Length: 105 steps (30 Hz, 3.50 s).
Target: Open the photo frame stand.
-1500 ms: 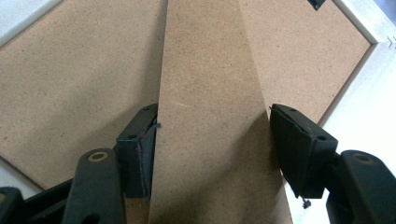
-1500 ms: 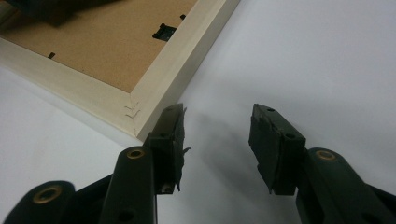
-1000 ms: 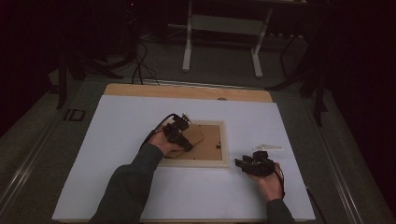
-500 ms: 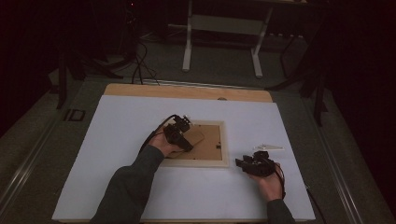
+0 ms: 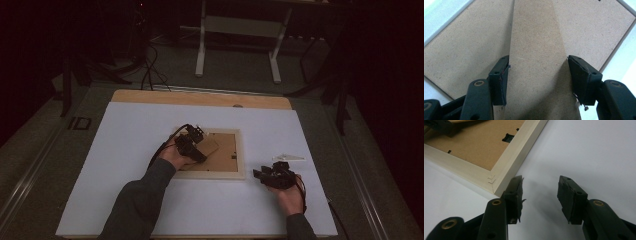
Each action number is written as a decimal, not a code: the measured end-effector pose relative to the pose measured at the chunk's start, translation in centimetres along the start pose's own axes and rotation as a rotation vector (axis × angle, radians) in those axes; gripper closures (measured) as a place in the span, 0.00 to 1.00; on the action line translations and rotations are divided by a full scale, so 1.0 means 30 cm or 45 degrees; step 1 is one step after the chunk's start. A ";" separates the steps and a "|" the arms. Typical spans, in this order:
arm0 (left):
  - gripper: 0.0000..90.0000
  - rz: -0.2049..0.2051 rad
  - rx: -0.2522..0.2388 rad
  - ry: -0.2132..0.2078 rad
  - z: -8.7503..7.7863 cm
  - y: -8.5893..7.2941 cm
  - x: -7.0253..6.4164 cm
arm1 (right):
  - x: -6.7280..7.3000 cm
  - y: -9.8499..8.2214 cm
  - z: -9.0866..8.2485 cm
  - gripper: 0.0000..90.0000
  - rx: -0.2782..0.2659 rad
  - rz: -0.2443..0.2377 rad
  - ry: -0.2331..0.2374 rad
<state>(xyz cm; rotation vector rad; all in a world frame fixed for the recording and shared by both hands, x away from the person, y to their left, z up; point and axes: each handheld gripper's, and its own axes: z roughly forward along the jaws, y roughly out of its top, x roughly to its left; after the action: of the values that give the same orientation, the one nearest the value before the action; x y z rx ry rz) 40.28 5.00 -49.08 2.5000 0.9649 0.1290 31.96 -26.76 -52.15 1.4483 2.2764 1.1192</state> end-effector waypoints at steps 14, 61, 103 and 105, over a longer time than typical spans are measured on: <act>0.44 0.048 -0.046 0.078 -0.024 -0.010 -0.036 | 0.001 -0.001 0.002 0.60 0.002 -0.002 0.002; 0.44 0.127 -0.164 0.258 -0.066 -0.049 -0.126 | 0.002 -0.003 -0.001 0.60 0.001 -0.004 0.001; 0.44 0.185 -0.263 0.400 -0.087 -0.096 -0.200 | 0.083 0.192 0.049 0.60 -0.030 -0.071 0.071; 0.44 0.187 -0.266 0.404 -0.088 -0.097 -0.202 | 0.084 0.209 0.058 0.60 -0.021 -0.074 0.081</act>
<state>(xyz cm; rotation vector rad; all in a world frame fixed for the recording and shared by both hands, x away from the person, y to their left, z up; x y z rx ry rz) 33.31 3.92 -47.58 2.3944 0.8349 0.6557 35.93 -22.38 -48.46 1.3503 2.3301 1.1804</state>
